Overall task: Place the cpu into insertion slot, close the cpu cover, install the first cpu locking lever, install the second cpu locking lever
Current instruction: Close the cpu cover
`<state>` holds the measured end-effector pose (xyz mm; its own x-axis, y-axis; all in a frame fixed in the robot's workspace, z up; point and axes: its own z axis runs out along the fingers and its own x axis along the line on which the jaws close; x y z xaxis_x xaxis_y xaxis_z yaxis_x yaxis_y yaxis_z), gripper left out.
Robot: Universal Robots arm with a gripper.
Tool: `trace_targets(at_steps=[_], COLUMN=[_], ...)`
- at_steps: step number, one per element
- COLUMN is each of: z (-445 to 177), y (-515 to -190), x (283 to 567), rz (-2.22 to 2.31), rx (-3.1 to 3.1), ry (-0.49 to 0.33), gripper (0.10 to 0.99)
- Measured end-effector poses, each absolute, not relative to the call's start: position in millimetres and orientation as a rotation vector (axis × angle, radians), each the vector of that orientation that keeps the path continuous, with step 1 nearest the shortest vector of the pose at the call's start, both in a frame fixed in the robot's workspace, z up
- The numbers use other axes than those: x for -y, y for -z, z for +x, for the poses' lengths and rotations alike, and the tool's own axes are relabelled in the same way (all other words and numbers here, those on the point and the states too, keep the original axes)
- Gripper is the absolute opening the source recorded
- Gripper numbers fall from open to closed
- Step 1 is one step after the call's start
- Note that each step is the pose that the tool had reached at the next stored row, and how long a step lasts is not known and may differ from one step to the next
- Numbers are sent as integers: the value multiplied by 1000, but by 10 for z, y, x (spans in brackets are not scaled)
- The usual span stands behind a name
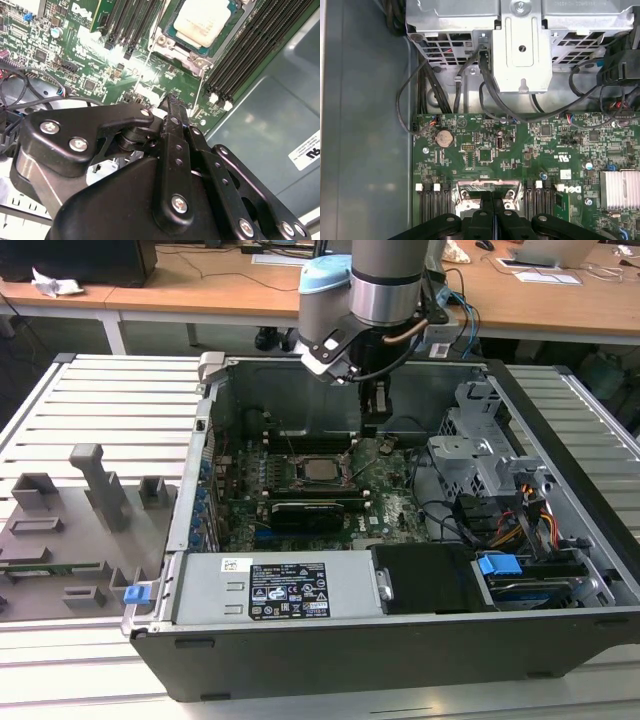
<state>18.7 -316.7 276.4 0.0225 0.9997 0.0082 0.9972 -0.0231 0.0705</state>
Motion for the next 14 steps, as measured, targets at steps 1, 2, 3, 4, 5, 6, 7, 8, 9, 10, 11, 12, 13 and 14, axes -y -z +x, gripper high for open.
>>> trace_targets(at_steps=[1,2,3,4,5,6,7,8,9,10,11,12,13,14], z=[194,201,209,214,222,228,235,240,249,255,267,276,280,284], y=[-2764,-2764,-2764,-2764,-2764,-2764,-2764,-2764,-2764,-2764,-2764,-2764,-2764,-2764], x=[3167,3167,3167,3167,3167,3167,3167,3167,3167,3167,3167,3167,3167,3167], rz=[2214,2214,2214,2214,2214,2214,2214,2214,2214,2214,2214,2214,2214,2214], rx=[-2164,-2164,-2164,-2164,-2164,-2164,-2164,-2164,-2164,-2164,-2164,-2164,-2164,-2164], ry=[-86,-86,-86,-85,-85,-85,-85,-85,-85,-85,-85,-85,-85,-85], gripper=[106,106,106,106,106,106,106,106,106,106,106,106,106,106])
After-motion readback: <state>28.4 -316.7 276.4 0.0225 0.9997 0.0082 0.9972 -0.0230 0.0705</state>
